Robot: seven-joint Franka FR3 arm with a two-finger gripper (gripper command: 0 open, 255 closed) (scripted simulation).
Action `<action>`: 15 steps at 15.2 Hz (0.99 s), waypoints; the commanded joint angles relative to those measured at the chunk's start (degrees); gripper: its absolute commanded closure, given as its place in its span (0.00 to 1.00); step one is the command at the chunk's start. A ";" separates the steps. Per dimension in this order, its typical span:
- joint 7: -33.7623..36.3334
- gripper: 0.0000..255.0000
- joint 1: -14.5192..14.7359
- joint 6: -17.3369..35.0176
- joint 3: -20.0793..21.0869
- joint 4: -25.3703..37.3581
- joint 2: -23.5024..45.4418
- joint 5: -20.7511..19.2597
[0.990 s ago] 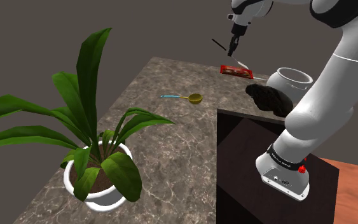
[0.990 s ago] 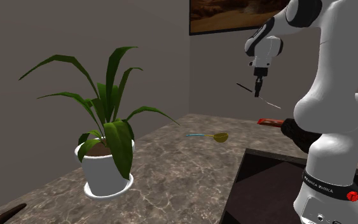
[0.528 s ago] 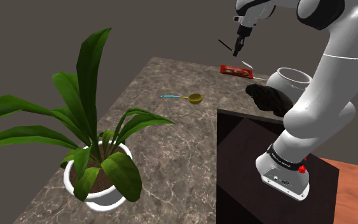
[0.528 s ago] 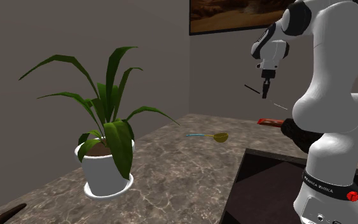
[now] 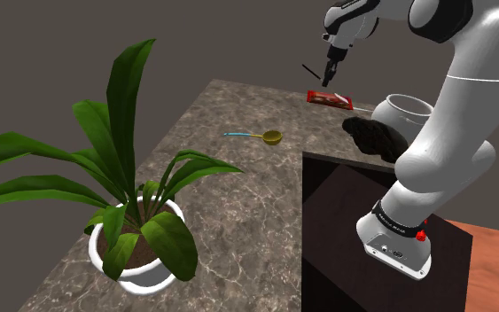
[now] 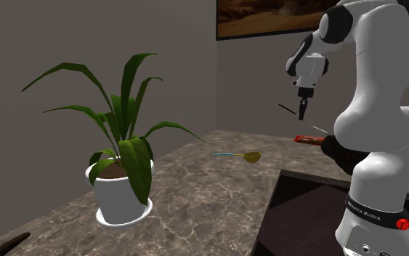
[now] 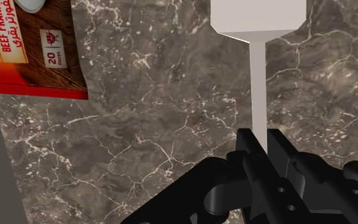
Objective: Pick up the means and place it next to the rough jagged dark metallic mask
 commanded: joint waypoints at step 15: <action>-2.09 1.00 -0.45 10.57 0.92 -5.79 5.06 2.50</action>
